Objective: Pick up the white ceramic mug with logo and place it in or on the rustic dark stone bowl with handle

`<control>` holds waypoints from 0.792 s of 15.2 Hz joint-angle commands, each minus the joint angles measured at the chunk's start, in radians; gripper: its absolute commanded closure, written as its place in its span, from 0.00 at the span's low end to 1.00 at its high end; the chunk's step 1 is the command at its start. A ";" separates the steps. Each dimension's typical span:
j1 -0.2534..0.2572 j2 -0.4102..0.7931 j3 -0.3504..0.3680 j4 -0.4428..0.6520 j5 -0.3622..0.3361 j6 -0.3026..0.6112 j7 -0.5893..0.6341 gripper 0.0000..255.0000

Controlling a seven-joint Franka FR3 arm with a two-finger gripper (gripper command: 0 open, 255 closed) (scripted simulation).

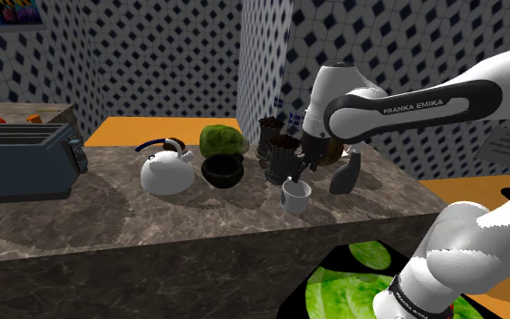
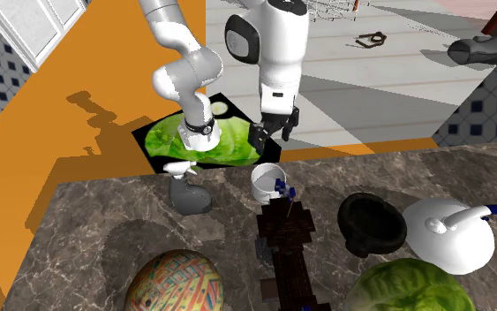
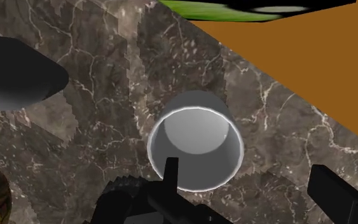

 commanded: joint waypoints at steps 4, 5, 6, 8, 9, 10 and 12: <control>-0.001 0.171 0.039 -0.015 -0.014 0.182 0.053 0.00; -0.001 0.176 0.040 -0.015 -0.015 0.187 0.055 0.00; -0.002 0.185 0.041 -0.021 -0.017 0.202 0.056 0.00; -0.005 0.205 0.042 -0.033 -0.021 0.234 0.059 0.00; -0.006 0.215 0.042 -0.039 -0.023 0.250 0.061 0.00; -0.008 0.225 0.043 -0.045 -0.026 0.266 0.062 0.00; -0.012 0.254 0.044 -0.058 -0.033 0.307 0.067 0.00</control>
